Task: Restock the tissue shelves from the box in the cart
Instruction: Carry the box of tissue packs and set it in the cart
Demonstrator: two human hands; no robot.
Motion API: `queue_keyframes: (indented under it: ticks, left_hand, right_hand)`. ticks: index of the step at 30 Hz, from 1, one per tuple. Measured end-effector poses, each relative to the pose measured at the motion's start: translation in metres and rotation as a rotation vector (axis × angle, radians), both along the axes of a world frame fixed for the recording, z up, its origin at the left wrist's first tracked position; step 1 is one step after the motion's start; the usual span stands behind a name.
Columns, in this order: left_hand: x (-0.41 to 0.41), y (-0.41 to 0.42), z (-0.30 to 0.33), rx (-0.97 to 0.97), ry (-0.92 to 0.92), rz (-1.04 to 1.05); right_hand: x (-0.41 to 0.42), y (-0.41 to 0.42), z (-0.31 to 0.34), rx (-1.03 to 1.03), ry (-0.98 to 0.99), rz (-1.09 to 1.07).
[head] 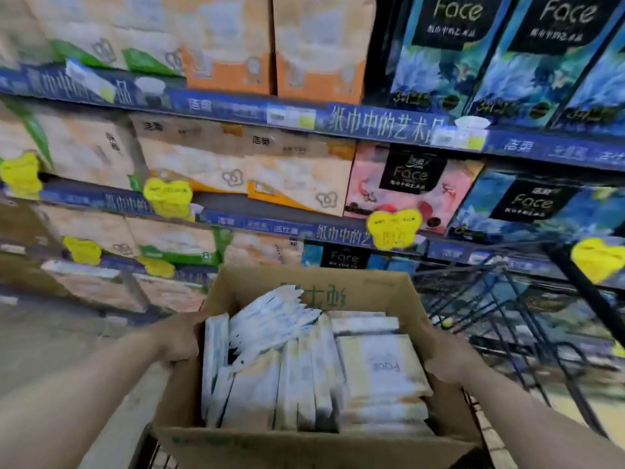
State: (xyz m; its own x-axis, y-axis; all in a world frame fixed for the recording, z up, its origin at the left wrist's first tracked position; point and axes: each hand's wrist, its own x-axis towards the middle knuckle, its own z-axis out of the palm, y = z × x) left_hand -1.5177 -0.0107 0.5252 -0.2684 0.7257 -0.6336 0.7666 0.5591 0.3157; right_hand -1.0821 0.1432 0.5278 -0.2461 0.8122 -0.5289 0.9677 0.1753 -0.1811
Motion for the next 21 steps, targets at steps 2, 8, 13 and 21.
queue_keyframes:
  ticks: [2,8,13,21]
  left_hand:
    - [-0.01,0.005,-0.029,0.002,-0.048,-0.009]
    - [-0.008,0.003,-0.08,-0.012,-0.03,-0.115]
    - [-0.054,-0.002,-0.179,-0.094,0.053,-0.173]
    - [-0.039,0.009,-0.142,-0.076,0.078,-0.098]
  right_hand:
    - [-0.006,-0.01,-0.022,-0.01,0.018,-0.014]
    - [-0.023,-0.032,-0.105,-0.003,0.121,-0.109]
    - [-0.031,-0.042,-0.168,-0.094,0.002,-0.212]
    - [-0.077,-0.034,-0.166,-0.086,-0.066,-0.362]
